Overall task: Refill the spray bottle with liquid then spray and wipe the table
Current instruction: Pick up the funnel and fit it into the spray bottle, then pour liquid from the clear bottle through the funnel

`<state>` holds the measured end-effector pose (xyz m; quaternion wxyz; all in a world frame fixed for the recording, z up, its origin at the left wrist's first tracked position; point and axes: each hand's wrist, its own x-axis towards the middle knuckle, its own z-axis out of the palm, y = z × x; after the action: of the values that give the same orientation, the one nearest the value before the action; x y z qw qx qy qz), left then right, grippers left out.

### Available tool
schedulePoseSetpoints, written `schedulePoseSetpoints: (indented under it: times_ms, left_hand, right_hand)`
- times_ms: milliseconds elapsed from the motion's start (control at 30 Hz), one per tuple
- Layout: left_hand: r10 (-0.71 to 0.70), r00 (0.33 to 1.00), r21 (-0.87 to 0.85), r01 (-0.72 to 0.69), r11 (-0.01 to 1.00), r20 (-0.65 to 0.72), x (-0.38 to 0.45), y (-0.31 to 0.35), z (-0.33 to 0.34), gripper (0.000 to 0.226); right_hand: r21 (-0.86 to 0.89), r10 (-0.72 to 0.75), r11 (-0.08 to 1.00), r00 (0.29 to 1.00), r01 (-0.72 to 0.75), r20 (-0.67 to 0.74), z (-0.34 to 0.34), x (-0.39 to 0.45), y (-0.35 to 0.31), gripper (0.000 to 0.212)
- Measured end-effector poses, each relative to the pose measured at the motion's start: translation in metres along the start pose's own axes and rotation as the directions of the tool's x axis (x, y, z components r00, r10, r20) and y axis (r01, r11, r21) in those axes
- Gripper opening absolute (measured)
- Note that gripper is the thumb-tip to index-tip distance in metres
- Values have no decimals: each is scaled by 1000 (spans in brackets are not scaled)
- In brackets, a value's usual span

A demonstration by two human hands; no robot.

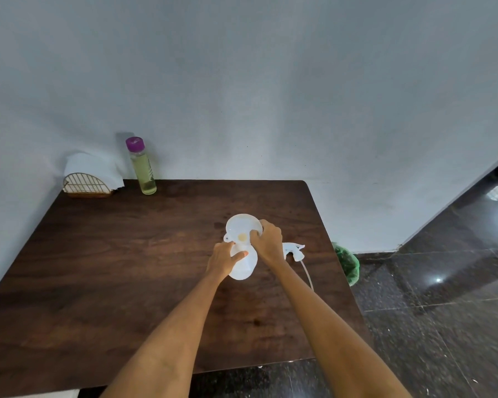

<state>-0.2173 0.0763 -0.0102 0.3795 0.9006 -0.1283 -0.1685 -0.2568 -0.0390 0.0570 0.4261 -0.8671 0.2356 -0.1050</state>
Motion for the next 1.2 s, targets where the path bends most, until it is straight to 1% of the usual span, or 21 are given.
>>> schedulePoseSetpoints:
  times_ms: [133, 267, 333, 400, 467, 533, 600, 700, 800, 900, 1033, 1100, 1200]
  left_hand:
    - [11, 1000, -16, -10, 1000, 13, 1, -1, 0, 50]
    - [23, 1000, -14, -23, 1000, 10, -1, 0, -2, 50]
    - [21, 1000, -29, -21, 999, 5, -3, 0, -3, 53]
    - [16, 1000, -39, -15, 999, 9, -6, -4, -6, 58]
    - [9, 1000, -26, -9, 1000, 4, -9, -9, -11, 61]
    - [8, 1000, 1, -8, 1000, -23, -14, -11, -21, 55]
    - [3, 997, 21, -1, 1000, -74, -18, -14, -36, 45]
    - [-16, 988, 8, 17, 1000, -154, -23, -22, -65, 34]
    - [-36, 976, 15, 41, 999, -217, -28, -34, -101, 30]
    - [-84, 954, 29, 96, 995, -288, -30, -56, -141, 29]
    - [-165, 916, -5, 176, 984, -367, -22, -90, -187, 29]
    - [-199, 902, -14, 209, 978, -384, -9, -109, -203, 29]
    - [-243, 900, -17, 255, 967, -361, 14, -136, -218, 30]
  right_hand:
    - [-58, -4, 998, 1000, 4, -3, -4, 1, 1, 24]
    - [-91, 24, 996, 1000, -22, 19, -6, -1, 3, 39]
    - [-127, 34, 991, 999, -37, -27, -9, -2, 1, 47]
    - [-174, 25, 984, 993, -45, -114, -15, -4, -5, 52]
    - [-211, -37, 978, 980, -5, -195, -21, -2, -16, 50]
    - [-224, -147, 970, 963, 96, -224, -25, -2, -34, 43]
    - [-215, -262, 952, 944, 218, -201, -22, -4, -57, 37]
    - [-152, -382, 920, 914, 362, -136, 0, -11, -92, 33]
    - [-75, -435, 900, 898, 430, -71, 35, -18, -123, 31]
    - [-31, -425, 904, 904, 426, 31, 76, -20, -147, 31]
    - [2, -364, 931, 926, 366, 103, 126, -11, -162, 32]
    - [8, -327, 944, 936, 329, 131, 151, -1, -165, 32]
    - [3, -269, 962, 949, 272, 164, 188, 20, -167, 34]
